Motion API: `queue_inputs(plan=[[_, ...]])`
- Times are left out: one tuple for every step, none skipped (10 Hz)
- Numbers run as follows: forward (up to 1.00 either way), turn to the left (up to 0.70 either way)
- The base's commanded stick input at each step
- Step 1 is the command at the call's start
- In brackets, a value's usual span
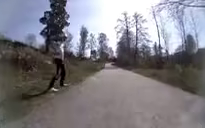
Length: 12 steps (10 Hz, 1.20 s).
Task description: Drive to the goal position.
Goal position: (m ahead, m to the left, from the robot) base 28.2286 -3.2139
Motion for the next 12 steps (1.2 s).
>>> queue_inputs(plan=[[1.00, -0.15], [1.00, 0.00], [1.00, 0.00], [1.00, 0.00], [1.00, 0.00], [1.00, 0.00], [1.00, 0.00], [1.00, 0.00], [1.00, 0.00], [1.00, 0.00], [1.00, 0.00], [1.00, 0.00]])
